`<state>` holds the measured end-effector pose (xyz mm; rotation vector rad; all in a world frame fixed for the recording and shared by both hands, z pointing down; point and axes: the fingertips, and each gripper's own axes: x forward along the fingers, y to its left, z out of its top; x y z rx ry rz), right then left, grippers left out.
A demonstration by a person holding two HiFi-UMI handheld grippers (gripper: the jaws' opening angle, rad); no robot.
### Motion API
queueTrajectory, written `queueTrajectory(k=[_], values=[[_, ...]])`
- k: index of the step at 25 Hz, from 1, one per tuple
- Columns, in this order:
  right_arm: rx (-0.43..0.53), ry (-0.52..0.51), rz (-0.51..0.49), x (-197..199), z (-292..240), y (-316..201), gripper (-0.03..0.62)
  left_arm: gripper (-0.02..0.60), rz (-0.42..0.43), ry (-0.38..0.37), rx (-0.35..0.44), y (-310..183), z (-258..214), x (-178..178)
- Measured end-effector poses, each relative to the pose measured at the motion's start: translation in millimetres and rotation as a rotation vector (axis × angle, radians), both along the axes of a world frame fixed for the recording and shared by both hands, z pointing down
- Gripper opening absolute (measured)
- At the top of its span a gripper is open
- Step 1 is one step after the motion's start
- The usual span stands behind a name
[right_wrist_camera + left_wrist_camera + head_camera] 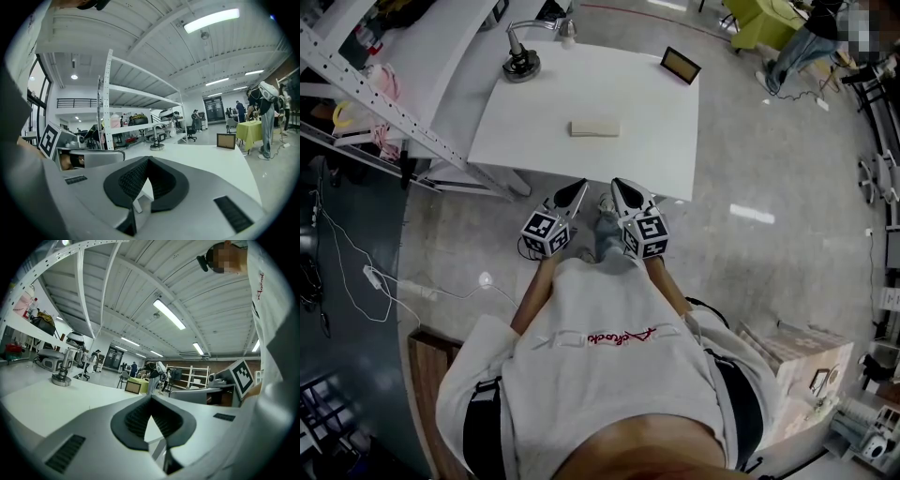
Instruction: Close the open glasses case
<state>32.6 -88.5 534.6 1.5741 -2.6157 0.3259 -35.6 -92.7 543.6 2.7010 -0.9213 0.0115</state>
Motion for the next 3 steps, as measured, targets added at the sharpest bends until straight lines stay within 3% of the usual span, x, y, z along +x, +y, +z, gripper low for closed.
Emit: queueTrajectory(k=[3], values=[[-0.002,0.001,0.001,-0.1,0.1,0.6,0.0,0.028,0.005,-0.001,0.0,0.6,0.3,1.0]])
